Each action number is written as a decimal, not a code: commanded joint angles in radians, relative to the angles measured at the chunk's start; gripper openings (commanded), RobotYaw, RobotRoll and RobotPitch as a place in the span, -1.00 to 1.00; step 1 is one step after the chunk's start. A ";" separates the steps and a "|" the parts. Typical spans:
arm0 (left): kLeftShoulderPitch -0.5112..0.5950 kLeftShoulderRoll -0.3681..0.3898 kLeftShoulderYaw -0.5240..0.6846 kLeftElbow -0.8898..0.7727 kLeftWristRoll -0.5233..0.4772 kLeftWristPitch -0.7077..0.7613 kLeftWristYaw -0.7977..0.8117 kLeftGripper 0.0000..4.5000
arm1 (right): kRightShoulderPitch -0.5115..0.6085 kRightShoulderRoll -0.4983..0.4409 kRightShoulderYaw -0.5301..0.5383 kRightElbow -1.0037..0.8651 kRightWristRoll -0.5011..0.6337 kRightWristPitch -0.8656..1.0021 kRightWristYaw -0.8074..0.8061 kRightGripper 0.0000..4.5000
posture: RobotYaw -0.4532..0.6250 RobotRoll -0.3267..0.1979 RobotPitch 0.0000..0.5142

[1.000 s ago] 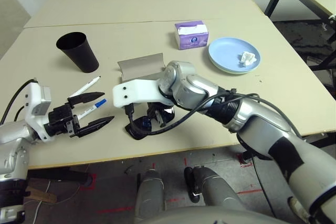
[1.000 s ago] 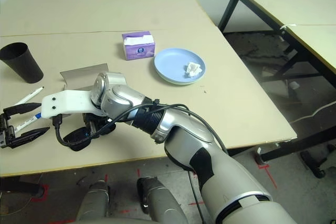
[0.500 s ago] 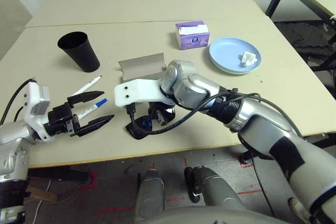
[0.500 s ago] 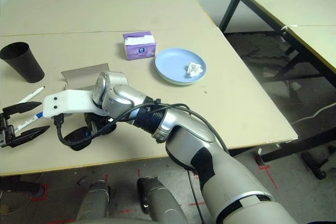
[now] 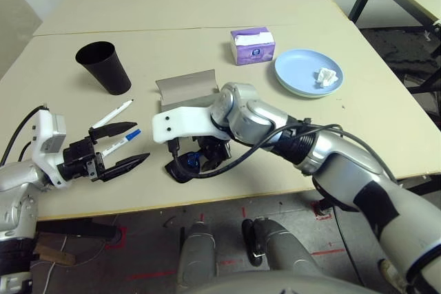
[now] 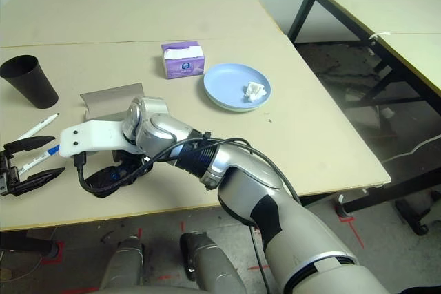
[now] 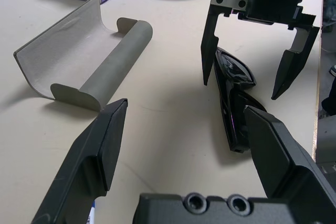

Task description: Organize and tidy the items on the table.

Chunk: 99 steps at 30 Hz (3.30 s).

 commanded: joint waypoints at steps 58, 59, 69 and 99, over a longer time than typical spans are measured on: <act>-0.017 -0.023 -0.024 0.026 0.018 0.025 -0.011 1.00 | -0.037 0.016 -0.027 0.098 -0.055 -0.063 0.046 0.99 | -0.08 0.25 -0.31; -0.020 -0.023 -0.025 0.031 0.019 0.023 -0.012 1.00 | -0.038 0.011 -0.024 0.090 -0.055 -0.056 0.052 0.99 | -0.10 0.25 -0.33; -0.052 -0.026 -0.048 0.099 0.038 0.000 -0.029 1.00 | -0.051 -0.023 -0.022 -0.029 -0.056 0.075 0.106 0.99 | -0.15 0.25 -0.36; -0.061 -0.035 -0.057 0.111 0.045 -0.005 -0.034 1.00 | -0.039 0.015 0.038 -0.026 -0.028 0.199 -0.007 0.99 | -0.14 0.25 -0.36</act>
